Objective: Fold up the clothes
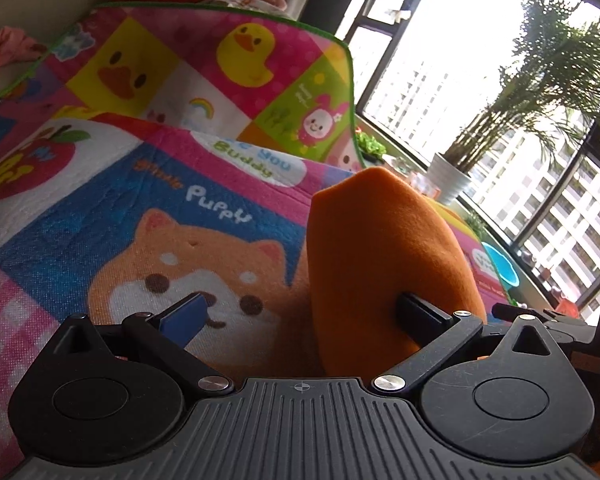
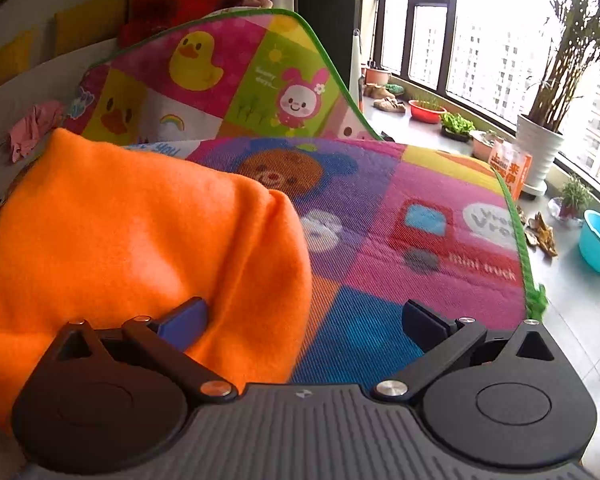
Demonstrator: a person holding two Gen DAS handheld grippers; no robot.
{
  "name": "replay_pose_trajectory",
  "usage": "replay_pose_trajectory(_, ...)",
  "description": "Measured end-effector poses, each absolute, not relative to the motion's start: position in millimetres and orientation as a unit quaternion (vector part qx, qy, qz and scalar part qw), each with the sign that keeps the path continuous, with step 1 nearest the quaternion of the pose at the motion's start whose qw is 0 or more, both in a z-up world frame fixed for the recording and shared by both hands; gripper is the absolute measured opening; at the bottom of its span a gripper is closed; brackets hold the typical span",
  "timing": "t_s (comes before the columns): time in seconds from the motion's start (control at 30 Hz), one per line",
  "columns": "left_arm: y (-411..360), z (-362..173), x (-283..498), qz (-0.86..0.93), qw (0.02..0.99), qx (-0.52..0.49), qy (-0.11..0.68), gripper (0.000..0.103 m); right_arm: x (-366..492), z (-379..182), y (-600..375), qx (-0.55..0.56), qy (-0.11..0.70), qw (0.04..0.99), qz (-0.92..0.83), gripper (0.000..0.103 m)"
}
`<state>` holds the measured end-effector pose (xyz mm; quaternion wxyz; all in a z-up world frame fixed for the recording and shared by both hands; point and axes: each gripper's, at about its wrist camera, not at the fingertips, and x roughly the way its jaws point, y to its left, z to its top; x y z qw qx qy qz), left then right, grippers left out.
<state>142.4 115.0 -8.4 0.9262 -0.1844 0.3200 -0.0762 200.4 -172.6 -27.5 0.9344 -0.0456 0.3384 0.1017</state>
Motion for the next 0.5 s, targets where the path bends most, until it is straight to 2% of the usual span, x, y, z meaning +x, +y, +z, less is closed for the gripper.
replay_pose_trajectory(0.13, 113, -7, 140, -0.074, 0.928, -0.178, 0.320, 0.103, 203, -25, -171, -0.054, 0.337, 0.934, 0.103, 0.103)
replay_pose_trajectory(0.4, 107, -2, 140, -0.062, 0.931, -0.160, 0.321, 0.103, 166, 6, -181, -0.029, 0.283, 0.946, 0.158, 0.103)
replay_pose_trajectory(0.5, 103, 4, 137, -0.064, 0.933, -0.147, 0.321, 0.103, 163, -5, -172, -0.068, 0.293, 0.941, 0.156, 0.103)
